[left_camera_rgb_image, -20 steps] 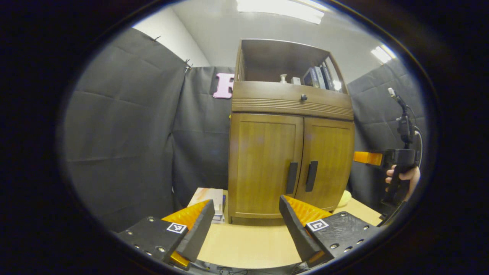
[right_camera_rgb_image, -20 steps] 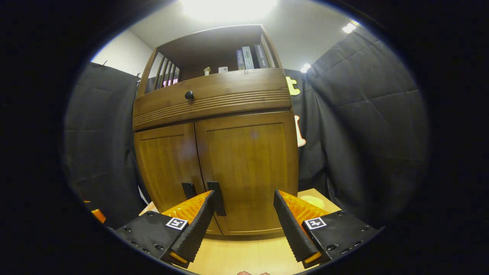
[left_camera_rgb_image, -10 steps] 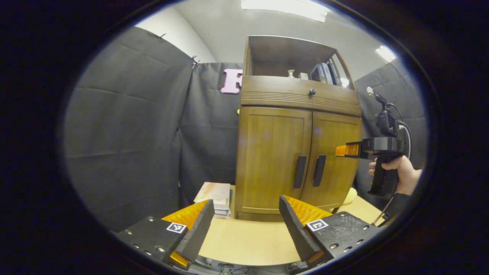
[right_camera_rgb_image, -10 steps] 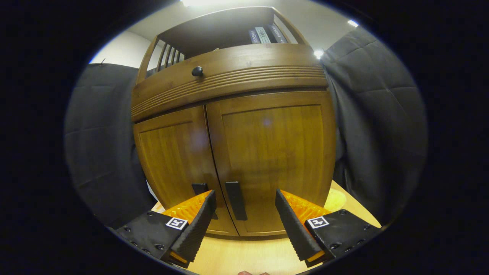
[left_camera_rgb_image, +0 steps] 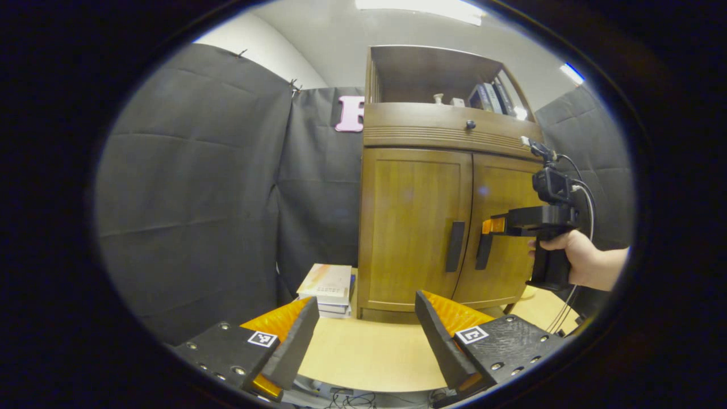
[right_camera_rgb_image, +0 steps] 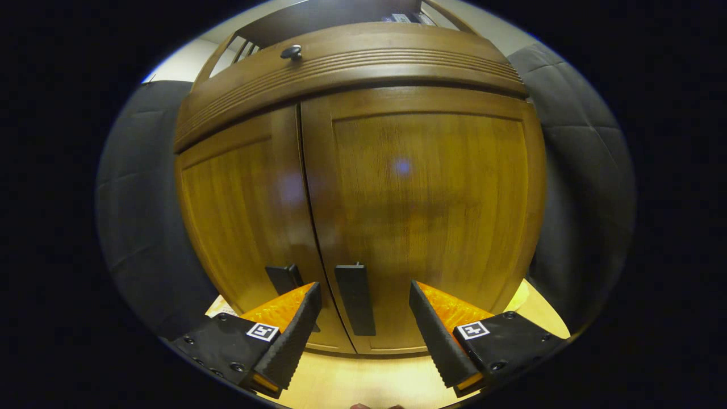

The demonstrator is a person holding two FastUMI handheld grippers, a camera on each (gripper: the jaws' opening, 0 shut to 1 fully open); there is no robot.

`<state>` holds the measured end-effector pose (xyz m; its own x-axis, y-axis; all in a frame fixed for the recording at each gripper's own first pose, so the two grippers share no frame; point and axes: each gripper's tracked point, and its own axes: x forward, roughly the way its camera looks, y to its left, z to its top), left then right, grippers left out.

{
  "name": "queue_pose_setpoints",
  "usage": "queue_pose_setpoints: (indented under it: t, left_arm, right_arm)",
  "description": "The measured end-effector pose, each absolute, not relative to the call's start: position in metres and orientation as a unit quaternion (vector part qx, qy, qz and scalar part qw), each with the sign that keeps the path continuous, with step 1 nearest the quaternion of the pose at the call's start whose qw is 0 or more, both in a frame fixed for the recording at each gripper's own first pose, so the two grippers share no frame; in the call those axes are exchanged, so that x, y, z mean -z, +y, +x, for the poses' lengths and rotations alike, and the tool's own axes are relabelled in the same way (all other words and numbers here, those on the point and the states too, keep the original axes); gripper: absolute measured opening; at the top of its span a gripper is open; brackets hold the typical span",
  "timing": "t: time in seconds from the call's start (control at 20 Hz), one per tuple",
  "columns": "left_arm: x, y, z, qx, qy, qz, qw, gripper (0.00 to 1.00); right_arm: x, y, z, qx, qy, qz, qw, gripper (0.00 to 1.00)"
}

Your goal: Open the right door of the double-door shoe cabinet with the right hand, and open the left door with the left hand.

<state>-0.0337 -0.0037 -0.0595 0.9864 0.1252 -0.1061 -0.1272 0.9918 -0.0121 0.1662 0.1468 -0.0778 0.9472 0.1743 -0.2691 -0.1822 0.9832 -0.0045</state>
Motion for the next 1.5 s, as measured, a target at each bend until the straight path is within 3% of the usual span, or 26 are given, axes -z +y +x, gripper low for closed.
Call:
queue_pose_setpoints:
  t: [0.35,0.45,0.55,0.65,0.7,0.75,0.9,1.0,1.5]
  left_arm:
    - [0.058,0.005,-0.021,-0.091,0.046,-0.031,0.994,1.00]
    - [0.056,0.006,-0.020,-0.095,0.042,-0.036,0.994,1.00]
    - [0.054,0.007,-0.018,-0.098,0.036,-0.038,0.994,1.00]
    - [0.056,0.006,-0.017,-0.098,0.038,-0.036,0.994,1.00]
    - [0.057,0.007,-0.018,-0.098,0.040,-0.033,0.994,1.00]
    - [0.058,0.006,-0.020,-0.097,0.042,-0.029,0.994,1.00]
    - [0.058,0.005,-0.021,-0.095,0.044,-0.018,0.994,1.00]
    - [0.057,0.003,-0.021,-0.091,0.044,-0.017,0.995,1.00]
    - [0.055,-0.005,-0.033,-0.071,0.043,-0.005,0.997,1.00]
  right_arm:
    - [0.103,0.157,0.190,-0.092,0.156,-0.035,0.983,0.98]
    - [0.102,0.160,0.194,-0.094,0.158,-0.033,0.982,0.89]
    - [0.105,0.161,0.198,-0.097,0.163,-0.033,0.981,0.71]
    - [0.104,0.166,0.197,-0.106,0.163,-0.032,0.980,0.45]
    - [0.107,0.164,0.196,-0.104,0.162,-0.038,0.981,0.43]
    - [0.108,0.164,0.198,-0.104,0.156,-0.046,0.981,0.34]
    - [0.108,0.164,0.199,-0.108,0.155,-0.049,0.981,0.38]
    - [0.108,0.165,0.198,-0.112,0.157,-0.048,0.980,0.28]
    - [0.106,0.156,0.166,-0.123,0.148,-0.042,0.980,0.27]
